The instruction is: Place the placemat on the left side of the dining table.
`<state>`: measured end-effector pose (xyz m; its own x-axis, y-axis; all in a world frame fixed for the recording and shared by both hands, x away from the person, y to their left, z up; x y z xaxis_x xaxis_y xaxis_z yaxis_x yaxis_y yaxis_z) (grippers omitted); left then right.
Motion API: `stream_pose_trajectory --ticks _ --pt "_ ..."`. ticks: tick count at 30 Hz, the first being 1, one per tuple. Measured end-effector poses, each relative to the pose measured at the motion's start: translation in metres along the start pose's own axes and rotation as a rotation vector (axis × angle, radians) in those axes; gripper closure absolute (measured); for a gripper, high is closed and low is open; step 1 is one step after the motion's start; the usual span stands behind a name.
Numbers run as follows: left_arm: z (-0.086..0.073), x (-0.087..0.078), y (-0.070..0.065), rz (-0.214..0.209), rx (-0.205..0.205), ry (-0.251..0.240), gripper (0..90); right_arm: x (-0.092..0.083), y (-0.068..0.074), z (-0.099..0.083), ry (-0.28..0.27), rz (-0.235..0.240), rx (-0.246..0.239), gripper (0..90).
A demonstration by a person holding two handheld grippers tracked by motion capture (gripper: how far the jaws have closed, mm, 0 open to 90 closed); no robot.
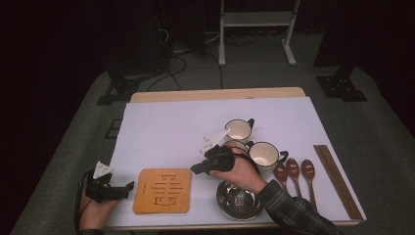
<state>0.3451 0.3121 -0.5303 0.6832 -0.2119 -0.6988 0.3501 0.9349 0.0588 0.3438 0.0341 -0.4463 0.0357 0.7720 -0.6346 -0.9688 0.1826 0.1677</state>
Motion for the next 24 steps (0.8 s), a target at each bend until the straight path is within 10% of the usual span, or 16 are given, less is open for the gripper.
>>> stream_pose_trajectory --ticks 24 --pt "0.0 0.0 0.0 0.0 0.004 0.003 0.2 0.036 0.007 -0.012 0.073 0.037 -0.006 89.7"
Point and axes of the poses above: each handheld gripper's, and its own axes: x roughly forward along the jaws, z roughly out of its top, y roughly to its left, the point moved 10 cm from there along x, roughly forward along the jaws, and after that the axes turned 2 degrees about z, right-handed, at the moved point
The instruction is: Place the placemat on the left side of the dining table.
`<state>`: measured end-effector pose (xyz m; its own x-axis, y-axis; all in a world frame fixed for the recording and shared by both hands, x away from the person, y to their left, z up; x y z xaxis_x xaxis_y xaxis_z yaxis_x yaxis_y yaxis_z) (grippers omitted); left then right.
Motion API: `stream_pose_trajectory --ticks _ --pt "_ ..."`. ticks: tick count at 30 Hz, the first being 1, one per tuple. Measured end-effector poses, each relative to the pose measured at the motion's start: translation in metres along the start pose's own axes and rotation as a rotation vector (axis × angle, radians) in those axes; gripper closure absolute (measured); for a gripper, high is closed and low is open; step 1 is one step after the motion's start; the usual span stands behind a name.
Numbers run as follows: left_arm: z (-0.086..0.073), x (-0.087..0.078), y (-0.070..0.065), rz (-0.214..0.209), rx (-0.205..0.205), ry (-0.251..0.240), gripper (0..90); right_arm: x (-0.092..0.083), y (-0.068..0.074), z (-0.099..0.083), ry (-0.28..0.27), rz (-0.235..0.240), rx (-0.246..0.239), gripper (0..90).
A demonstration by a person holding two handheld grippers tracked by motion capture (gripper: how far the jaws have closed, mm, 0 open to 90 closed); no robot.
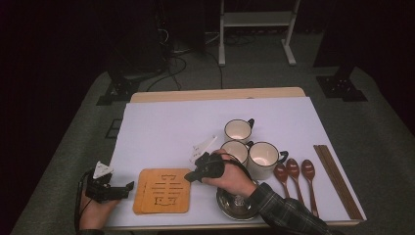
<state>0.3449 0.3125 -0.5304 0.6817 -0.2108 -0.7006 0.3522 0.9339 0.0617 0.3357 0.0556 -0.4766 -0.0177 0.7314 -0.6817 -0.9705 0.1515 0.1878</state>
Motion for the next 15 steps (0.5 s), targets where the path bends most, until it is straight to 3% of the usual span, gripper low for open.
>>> stream_pose_trajectory --ticks 15 --pt "0.0 0.0 0.0 0.0 0.0 0.0 0.2 0.018 0.003 -0.01 0.05 0.018 0.005 89.8"
Point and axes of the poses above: each handheld gripper's, and its own axes: x roughly forward along the jaws, z roughly out of its top, y roughly to its left, the point moved 10 cm from there along x, roughly forward along the jaws, and after that the axes turned 2 degrees about z, right-handed, at the moved point
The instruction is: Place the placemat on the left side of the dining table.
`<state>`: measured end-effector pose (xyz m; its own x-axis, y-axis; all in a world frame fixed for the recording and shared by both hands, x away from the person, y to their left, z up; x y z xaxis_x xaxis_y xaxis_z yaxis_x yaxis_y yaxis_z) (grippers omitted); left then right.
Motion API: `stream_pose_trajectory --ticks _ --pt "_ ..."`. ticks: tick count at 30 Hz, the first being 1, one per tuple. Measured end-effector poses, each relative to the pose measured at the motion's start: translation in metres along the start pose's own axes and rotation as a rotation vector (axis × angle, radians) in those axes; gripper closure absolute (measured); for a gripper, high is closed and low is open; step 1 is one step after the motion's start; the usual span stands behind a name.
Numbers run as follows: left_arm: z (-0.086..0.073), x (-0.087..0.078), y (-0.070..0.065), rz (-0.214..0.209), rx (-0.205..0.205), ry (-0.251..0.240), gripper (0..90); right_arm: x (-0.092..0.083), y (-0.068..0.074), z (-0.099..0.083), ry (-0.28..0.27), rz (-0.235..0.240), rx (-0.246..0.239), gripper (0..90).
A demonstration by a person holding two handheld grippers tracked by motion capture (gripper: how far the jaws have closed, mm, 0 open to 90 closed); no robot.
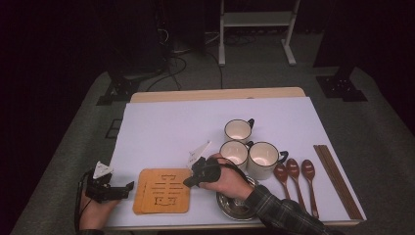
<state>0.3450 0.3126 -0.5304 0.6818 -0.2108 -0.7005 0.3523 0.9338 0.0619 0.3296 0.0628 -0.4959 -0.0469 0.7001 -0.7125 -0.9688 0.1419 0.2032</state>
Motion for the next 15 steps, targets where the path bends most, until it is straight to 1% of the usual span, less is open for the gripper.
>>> stream_pose_trajectory --ticks 9,15 --pt "0.0 0.0 0.0 0.0 0.0 0.0 0.2 0.0065 0.0001 -0.0056 0.028 -0.005 -0.002 89.8" --pt "0.0 0.0 0.0 0.0 0.0 0.0 0.2 0.0077 -0.0007 -0.0064 0.031 -0.007 -0.006 89.7"
Point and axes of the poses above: each handheld gripper's, and its own axes: x roughly forward along the jaws, z roughly out of its top, y roughly to its left, the point moved 10 cm from there along x, roughly forward along the jaws, and after that the axes turned 2 degrees about z, right-handed, at the moved point
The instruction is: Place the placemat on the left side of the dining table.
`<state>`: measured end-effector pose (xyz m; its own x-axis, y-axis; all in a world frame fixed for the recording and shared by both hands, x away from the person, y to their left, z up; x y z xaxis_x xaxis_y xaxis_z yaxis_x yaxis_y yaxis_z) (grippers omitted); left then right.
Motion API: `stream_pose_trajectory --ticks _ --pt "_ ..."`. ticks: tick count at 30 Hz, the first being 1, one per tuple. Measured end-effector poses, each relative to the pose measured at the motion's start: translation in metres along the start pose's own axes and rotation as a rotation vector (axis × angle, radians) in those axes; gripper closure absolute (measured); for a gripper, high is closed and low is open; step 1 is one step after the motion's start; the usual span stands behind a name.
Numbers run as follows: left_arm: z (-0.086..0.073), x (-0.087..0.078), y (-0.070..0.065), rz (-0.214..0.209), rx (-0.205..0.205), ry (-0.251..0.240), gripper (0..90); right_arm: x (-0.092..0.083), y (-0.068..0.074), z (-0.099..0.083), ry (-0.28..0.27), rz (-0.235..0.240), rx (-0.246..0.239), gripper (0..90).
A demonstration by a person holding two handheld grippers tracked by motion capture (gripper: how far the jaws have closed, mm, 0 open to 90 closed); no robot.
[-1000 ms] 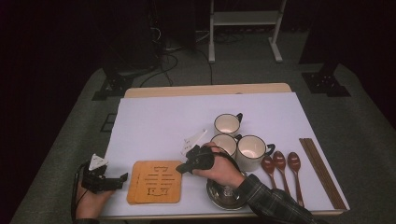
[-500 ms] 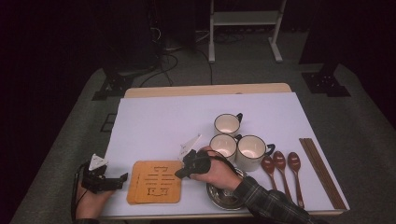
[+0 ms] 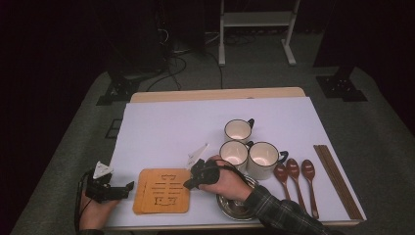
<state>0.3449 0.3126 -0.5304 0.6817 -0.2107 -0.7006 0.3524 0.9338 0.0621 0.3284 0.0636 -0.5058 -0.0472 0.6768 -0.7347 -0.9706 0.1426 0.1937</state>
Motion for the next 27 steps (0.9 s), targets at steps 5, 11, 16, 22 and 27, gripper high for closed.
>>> stream_pose_trajectory --ticks 5,11,16,22,27 --pt "0.0 0.0 0.0 0.0 0.0 0.0 0.2 0.001 0.0005 -0.0004 0.003 0.002 0.002 89.7" --pt "0.0 0.0 0.0 0.0 0.0 0.0 0.2 0.0024 0.0007 -0.0012 0.01 0.001 0.0 89.7" --pt "0.0 0.0 -0.0001 0.0 -0.001 0.0 0.2 0.0038 0.0005 -0.0031 0.031 -0.008 -0.006 89.7" --pt "0.0 0.0 -0.0001 0.0 -0.001 0.0 0.2 0.0042 0.0003 -0.0035 0.035 -0.013 -0.005 89.8" --pt "0.0 0.0 -0.0001 0.0 -0.001 0.0 0.2 0.0056 0.0001 -0.0047 0.051 -0.022 -0.013 89.8"
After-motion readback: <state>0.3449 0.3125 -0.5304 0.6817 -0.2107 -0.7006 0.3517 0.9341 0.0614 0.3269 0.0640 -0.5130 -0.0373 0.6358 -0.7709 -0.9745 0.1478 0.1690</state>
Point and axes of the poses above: each handheld gripper's, and its own axes: x roughly forward along the jaws, z roughly out of its top, y roughly to its left, the point moved 10 cm from there along x, roughly forward along the jaws, and after that the axes turned 2 degrees about z, right-handed, at the moved point
